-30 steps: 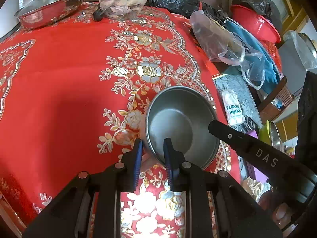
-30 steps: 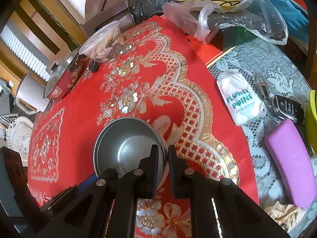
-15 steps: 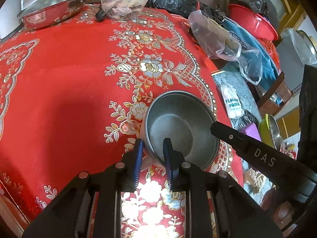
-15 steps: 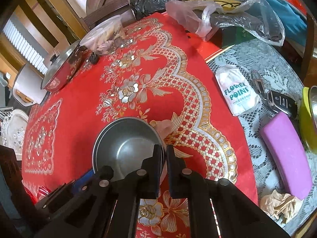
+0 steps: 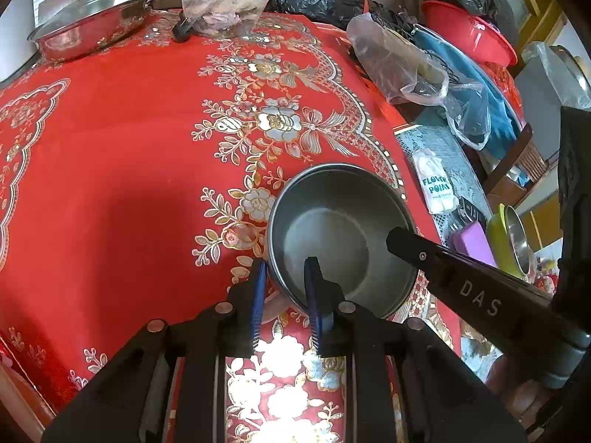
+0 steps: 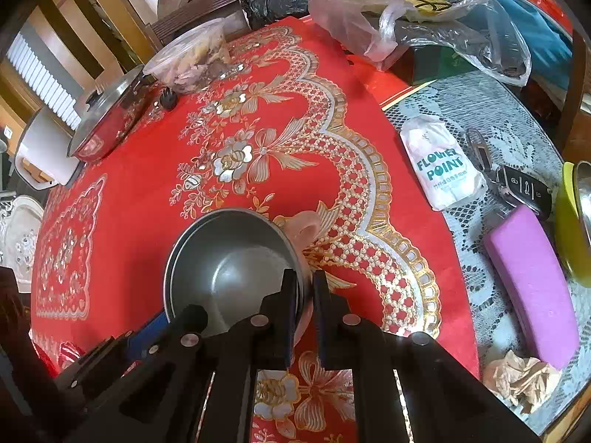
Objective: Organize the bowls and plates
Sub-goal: 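Lift and carry the steel cup with both tools over the stack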
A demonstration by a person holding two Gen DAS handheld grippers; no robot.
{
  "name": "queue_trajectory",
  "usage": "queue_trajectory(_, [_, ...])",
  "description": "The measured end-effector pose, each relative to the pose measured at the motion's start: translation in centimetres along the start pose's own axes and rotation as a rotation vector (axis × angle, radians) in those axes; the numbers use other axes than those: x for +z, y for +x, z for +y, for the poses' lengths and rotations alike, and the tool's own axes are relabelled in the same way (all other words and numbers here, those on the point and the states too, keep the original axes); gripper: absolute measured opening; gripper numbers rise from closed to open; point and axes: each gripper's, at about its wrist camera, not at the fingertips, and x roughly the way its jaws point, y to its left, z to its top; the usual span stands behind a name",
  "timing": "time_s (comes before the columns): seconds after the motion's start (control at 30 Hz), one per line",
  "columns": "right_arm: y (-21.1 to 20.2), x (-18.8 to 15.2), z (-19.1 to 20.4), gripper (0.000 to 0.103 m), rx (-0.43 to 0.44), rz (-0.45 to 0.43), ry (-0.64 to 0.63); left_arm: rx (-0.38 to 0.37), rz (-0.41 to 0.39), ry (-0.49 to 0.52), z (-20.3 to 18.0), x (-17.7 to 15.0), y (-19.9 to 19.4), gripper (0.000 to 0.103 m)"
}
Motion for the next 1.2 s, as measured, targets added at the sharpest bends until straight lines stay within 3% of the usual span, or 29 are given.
queue_trajectory(0.73, [-5.2,-0.8,1.8,0.01,-0.033,-0.037,-0.029,-0.053,-0.048,0.011,0.0,-0.9,-4.7,0.016])
queue_trajectory(1.03, [-11.1,-1.2,6.2,0.011,-0.013,-0.1,-0.088,-0.102,-0.116,0.023,1.9,-0.9,-10.7,0.016])
queue_trajectory(1.2, [-14.5,-2.2,10.2,0.011,0.022,-0.151,-0.151,-0.085,-0.194,0.046,3.8,-1.4,-15.6,0.015])
